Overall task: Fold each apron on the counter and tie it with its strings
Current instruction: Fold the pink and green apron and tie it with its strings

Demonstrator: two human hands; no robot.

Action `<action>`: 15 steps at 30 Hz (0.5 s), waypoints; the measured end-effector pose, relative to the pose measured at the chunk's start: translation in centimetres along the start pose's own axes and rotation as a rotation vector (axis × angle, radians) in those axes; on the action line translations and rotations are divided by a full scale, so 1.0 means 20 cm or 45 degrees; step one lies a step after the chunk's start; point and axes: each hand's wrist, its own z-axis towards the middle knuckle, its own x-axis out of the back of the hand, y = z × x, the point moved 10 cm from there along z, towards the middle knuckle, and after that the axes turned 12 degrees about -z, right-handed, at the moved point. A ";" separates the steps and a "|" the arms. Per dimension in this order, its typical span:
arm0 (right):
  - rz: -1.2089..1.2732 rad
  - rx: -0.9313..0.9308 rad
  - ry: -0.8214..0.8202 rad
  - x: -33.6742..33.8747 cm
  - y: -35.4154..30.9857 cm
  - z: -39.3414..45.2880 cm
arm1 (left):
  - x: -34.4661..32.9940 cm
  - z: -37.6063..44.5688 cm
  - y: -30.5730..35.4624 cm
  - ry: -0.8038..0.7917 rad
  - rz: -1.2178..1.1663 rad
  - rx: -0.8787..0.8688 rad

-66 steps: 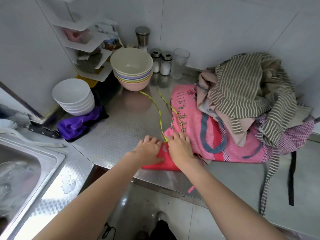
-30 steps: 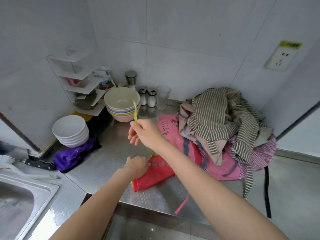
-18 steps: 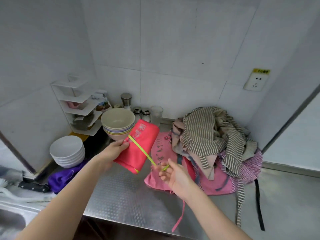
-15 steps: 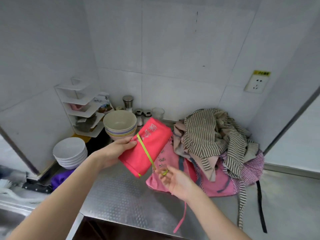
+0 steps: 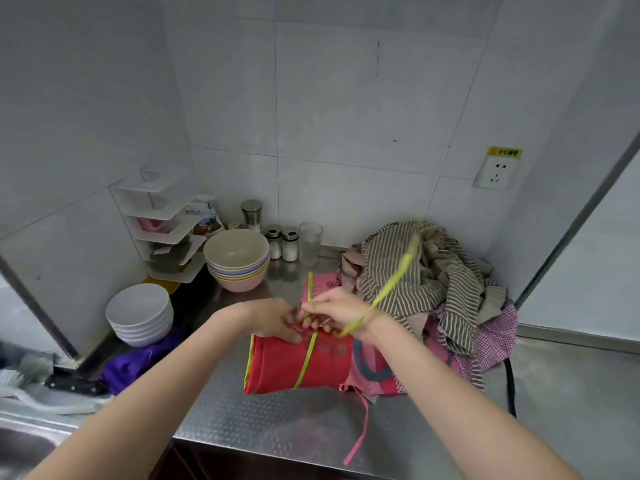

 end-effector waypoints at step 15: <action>-0.518 -0.251 0.051 0.05 0.14 -0.09 | 0.22 -0.08 -0.02 0.073 0.200 -0.036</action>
